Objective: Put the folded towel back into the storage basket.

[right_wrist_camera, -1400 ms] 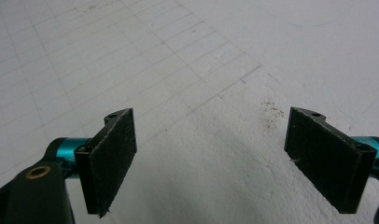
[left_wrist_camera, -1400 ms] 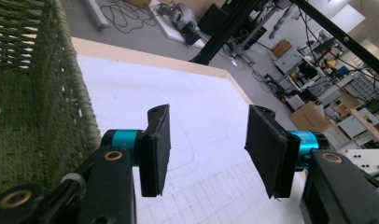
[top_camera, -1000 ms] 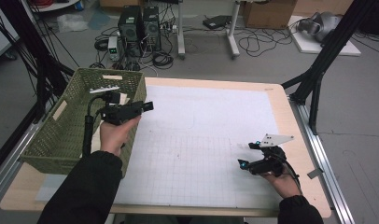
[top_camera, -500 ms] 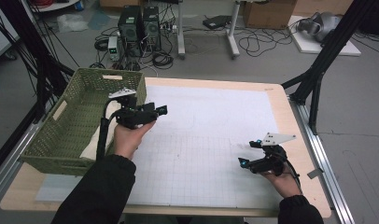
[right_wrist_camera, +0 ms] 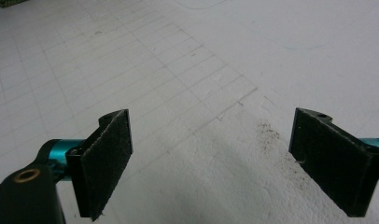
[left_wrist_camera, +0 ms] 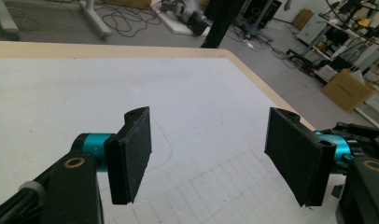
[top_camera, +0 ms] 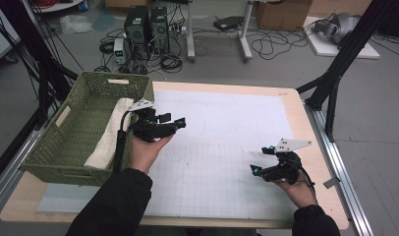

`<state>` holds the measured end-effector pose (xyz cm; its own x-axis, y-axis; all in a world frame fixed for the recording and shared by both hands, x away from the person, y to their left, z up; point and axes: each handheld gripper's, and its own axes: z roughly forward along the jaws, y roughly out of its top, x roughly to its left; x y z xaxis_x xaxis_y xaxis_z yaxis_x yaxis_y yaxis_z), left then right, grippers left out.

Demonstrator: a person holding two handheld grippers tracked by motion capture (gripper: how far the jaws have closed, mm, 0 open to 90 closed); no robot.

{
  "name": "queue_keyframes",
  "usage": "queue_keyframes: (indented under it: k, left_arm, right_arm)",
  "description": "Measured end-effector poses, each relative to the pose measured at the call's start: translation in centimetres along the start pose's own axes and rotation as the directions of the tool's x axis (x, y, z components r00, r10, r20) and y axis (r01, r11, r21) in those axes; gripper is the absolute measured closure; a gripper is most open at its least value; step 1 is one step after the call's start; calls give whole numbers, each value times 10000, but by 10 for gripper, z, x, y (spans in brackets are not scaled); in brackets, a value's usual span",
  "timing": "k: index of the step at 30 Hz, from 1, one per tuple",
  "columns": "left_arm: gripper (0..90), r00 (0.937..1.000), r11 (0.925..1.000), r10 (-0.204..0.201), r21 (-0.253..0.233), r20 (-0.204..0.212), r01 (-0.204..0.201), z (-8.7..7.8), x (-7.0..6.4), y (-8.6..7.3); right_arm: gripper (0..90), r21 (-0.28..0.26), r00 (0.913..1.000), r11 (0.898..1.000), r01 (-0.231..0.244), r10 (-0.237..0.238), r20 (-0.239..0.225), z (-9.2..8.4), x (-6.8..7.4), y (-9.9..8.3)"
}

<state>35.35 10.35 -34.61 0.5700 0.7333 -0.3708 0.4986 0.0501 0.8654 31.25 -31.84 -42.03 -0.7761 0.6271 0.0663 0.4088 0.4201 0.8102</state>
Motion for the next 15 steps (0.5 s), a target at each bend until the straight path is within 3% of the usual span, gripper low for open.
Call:
queue_keyframes:
  k: [15]
  left_arm:
    - [303, 9973, 9965, 699, 482, -232, -687, 10, -7, -18]
  right_arm:
    - [125, -111, 10000, 9999, 97, -97, -10, -1, 2, 3]
